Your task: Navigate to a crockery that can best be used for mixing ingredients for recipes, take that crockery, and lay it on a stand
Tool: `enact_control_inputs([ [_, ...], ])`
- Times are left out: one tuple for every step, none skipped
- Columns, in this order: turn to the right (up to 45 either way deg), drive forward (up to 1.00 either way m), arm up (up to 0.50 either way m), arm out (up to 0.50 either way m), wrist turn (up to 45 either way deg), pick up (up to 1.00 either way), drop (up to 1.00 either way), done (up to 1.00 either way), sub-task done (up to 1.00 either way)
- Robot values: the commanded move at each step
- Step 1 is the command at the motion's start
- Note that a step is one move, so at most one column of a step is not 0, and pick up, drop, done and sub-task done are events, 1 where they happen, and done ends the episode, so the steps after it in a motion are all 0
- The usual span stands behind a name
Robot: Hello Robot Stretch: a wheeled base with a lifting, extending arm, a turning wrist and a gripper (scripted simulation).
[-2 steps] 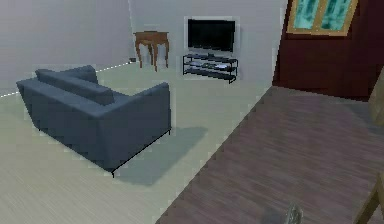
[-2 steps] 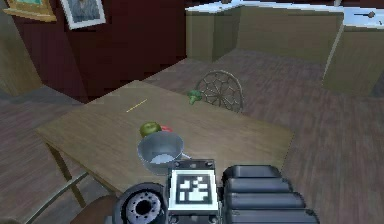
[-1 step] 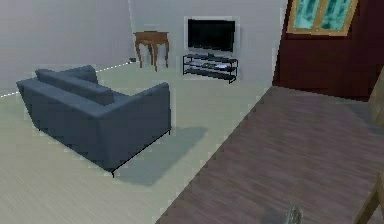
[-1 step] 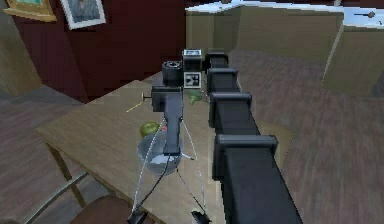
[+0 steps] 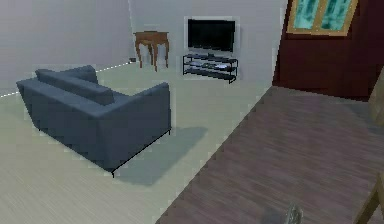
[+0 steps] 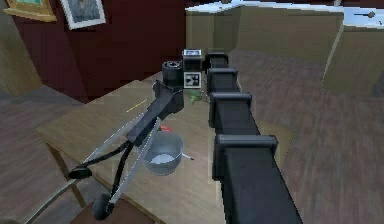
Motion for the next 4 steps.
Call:
enact_control_inputs([
  [0.0,0.0,0.0,0.0,45.0,0.0,0.0,0.0,0.0],
  [0.0,0.0,0.0,0.0,45.0,0.0,0.0,0.0,0.0],
  [0.0,0.0,0.0,0.0,12.0,0.0,0.0,0.0,0.0],
  [0.0,0.0,-0.3,0.0,0.0,0.0,0.0,0.0,0.0],
])
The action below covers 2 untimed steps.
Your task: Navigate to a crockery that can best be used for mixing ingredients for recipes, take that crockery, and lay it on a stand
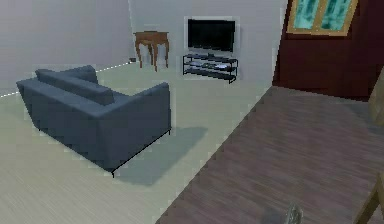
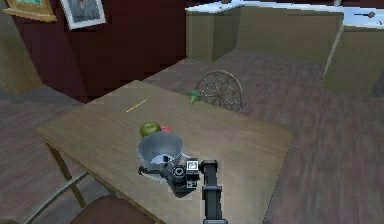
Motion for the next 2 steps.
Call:
enact_control_inputs([
  [0.0,0.0,0.0,0.0,0.0,1.0,0.0,0.0,0.0],
  [0.0,0.0,0.1,0.0,0.0,0.0,0.0,0.0,0.0],
])
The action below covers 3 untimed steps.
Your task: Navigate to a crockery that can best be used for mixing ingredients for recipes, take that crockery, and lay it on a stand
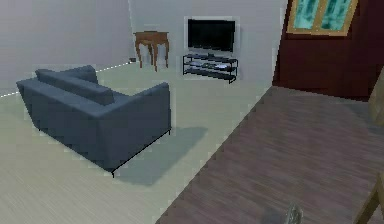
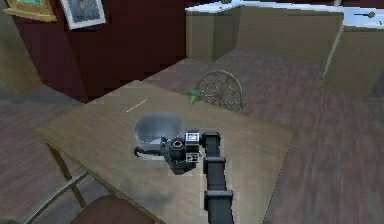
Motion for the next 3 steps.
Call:
enact_control_inputs([
  [0.0,0.0,0.2,0.0,0.0,0.0,0.0,0.0,0.0],
  [0.0,0.0,0.0,0.0,-45.0,0.0,0.0,0.0,0.0],
  [0.0,0.0,0.0,0.0,-45.0,0.0,0.0,0.0,0.0],
])
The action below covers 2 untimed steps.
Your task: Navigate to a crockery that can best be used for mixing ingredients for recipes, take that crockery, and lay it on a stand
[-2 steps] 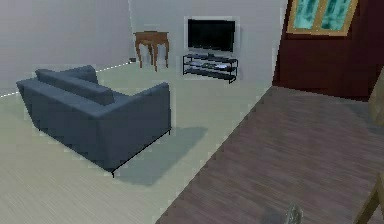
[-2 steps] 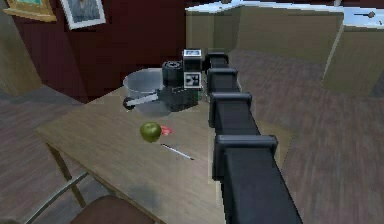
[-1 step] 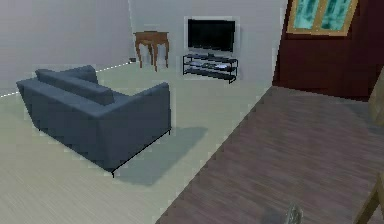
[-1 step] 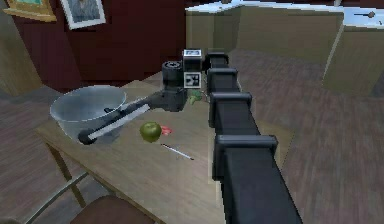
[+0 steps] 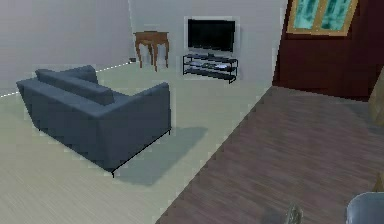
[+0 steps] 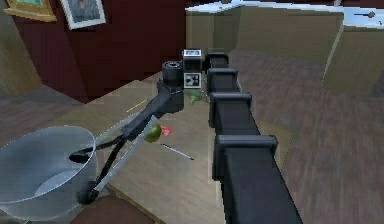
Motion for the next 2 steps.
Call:
enact_control_inputs([
  [0.0,0.0,0.0,0.0,-6.0,0.0,0.0,0.0,0.0],
  [0.0,0.0,0.0,-0.26,0.0,0.0,0.0,0.0,0.0],
])
